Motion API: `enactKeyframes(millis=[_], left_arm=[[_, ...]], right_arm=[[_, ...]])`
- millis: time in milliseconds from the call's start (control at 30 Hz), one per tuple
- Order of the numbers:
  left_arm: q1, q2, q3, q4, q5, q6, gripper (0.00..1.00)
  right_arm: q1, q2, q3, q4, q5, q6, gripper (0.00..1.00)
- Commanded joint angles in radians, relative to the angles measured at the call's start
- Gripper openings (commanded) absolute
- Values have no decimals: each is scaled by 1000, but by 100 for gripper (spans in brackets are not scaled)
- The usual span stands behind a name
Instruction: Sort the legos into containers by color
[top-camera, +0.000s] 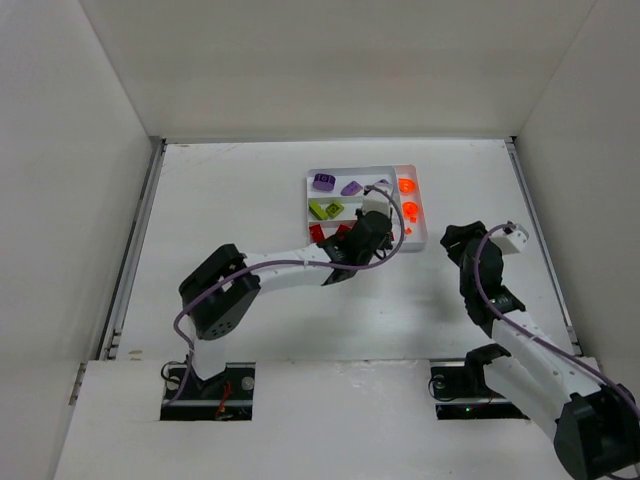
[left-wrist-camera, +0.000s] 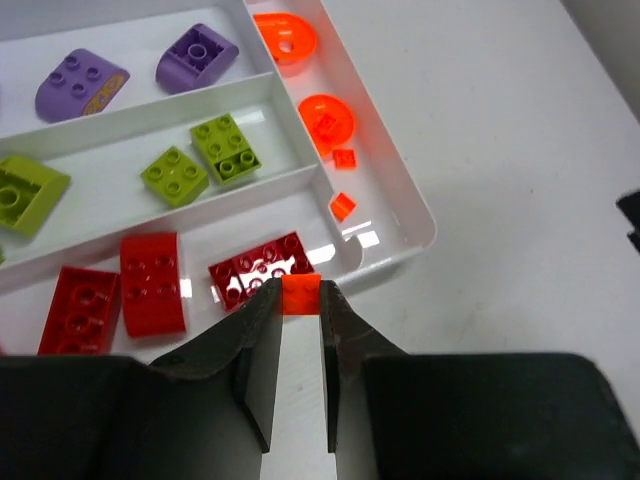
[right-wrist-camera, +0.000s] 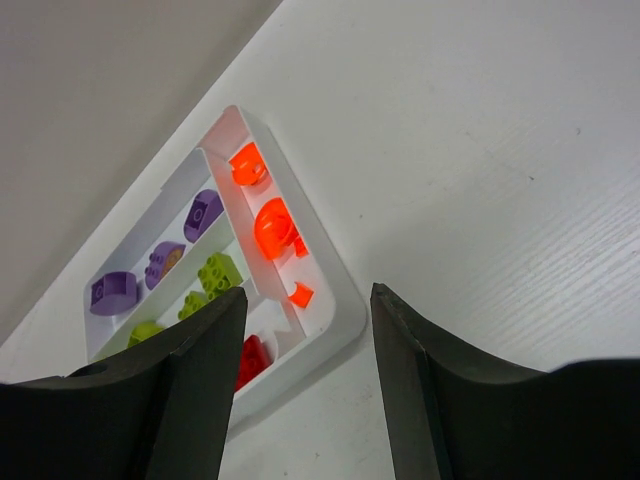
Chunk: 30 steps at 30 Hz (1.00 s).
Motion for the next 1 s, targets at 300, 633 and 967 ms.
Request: enactKeyframes(millis=[300, 633, 967], left_arm=[[70, 258, 346, 7, 149, -27, 15], [56, 414, 515, -27, 174, -29, 19], [59, 436, 549, -31, 174, -35, 46]], right_arm=[[-18, -35, -19, 34, -33, 56, 58], [-35, -59, -29, 37, -49, 63, 58], [-52, -115, -46, 31, -53, 71, 58]])
